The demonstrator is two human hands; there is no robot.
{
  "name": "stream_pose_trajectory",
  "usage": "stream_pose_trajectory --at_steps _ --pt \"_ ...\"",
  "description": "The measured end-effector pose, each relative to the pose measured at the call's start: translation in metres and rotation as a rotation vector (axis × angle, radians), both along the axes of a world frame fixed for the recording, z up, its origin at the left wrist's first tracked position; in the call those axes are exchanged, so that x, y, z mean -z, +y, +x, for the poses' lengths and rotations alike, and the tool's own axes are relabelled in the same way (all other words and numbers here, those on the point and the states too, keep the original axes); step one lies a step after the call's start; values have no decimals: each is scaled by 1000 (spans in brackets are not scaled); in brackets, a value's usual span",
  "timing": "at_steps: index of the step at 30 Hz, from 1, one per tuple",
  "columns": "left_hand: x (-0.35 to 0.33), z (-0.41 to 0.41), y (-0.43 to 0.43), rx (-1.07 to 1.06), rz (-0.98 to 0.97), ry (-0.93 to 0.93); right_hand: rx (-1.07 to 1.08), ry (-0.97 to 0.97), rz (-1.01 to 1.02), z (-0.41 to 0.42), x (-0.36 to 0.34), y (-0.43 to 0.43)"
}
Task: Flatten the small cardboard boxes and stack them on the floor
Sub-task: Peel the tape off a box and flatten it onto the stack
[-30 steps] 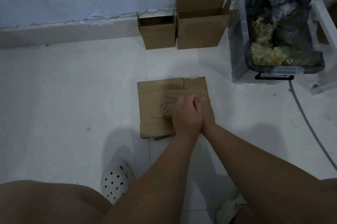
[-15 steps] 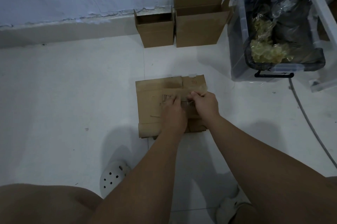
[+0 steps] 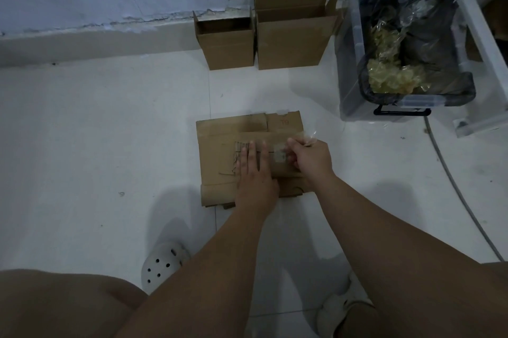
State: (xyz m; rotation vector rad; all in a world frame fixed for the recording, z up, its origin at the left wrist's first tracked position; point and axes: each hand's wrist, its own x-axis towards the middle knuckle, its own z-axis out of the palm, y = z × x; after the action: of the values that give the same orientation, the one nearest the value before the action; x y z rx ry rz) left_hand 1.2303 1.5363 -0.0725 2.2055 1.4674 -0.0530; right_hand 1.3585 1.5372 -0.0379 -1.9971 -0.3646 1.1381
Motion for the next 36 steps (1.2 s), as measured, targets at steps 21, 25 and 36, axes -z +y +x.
stream_pose_trajectory --at_steps 21,25,36 --pt "-7 6 14 17 -51 130 315 309 -36 25 -12 -19" --pt "-8 9 12 19 -41 132 421 403 5 29 -12 -21" --pt "-6 7 11 23 -15 135 745 441 16 57 -13 -19"
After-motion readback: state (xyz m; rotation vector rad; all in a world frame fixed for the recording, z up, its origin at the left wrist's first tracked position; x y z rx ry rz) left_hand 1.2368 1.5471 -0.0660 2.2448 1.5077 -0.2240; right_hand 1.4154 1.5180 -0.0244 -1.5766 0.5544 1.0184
